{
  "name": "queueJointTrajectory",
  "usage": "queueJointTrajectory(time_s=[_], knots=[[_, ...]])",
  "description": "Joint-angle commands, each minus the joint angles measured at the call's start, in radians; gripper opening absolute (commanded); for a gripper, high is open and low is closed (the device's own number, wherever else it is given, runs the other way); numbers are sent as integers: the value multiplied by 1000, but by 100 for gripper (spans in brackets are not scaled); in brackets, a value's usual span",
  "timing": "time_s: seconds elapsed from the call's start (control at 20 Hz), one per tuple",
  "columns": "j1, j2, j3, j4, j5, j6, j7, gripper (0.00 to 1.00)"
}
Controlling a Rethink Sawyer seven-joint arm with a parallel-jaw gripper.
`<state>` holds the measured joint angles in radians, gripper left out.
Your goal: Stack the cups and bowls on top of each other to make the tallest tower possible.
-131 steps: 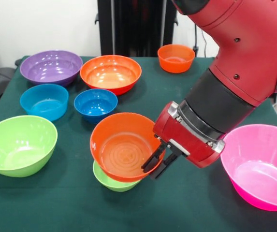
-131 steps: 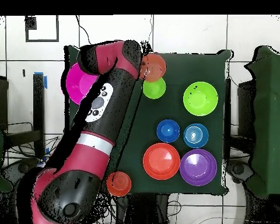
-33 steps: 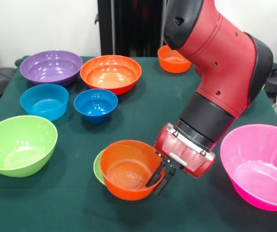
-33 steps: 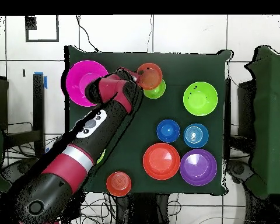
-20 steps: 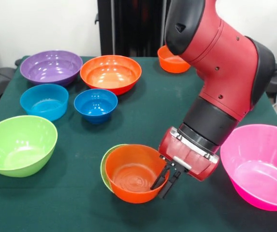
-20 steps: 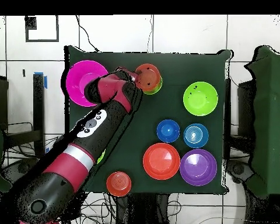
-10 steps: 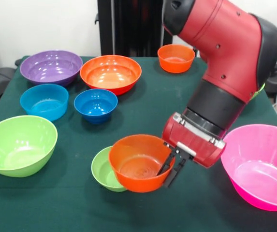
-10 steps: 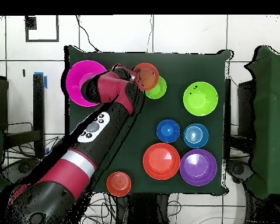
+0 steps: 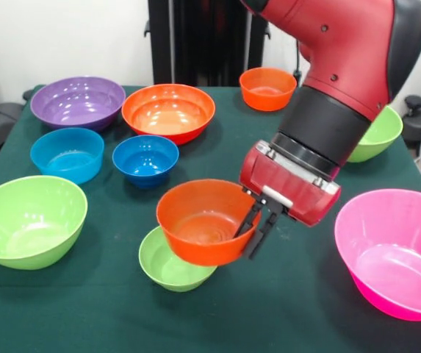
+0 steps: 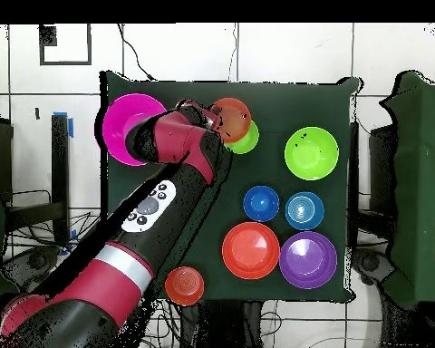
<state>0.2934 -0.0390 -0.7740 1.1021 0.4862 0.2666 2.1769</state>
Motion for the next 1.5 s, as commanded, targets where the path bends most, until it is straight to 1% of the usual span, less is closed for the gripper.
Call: queueJointTrajectory(time_s=[0.05,0.5,0.65,0.9,1.05,1.15,1.3,1.5], knots=[[-33,-42,193,102,-110,-58,24,0],[-25,-10,181,93,-128,-76,69,0],[-13,31,145,69,-112,-71,98,0],[-2,74,110,39,-86,-49,124,0],[11,128,57,-9,-61,-2,148,0],[14,144,40,-27,-54,22,152,0],[12,139,42,-28,-58,34,141,0],[4,116,64,-3,-80,14,112,0]])
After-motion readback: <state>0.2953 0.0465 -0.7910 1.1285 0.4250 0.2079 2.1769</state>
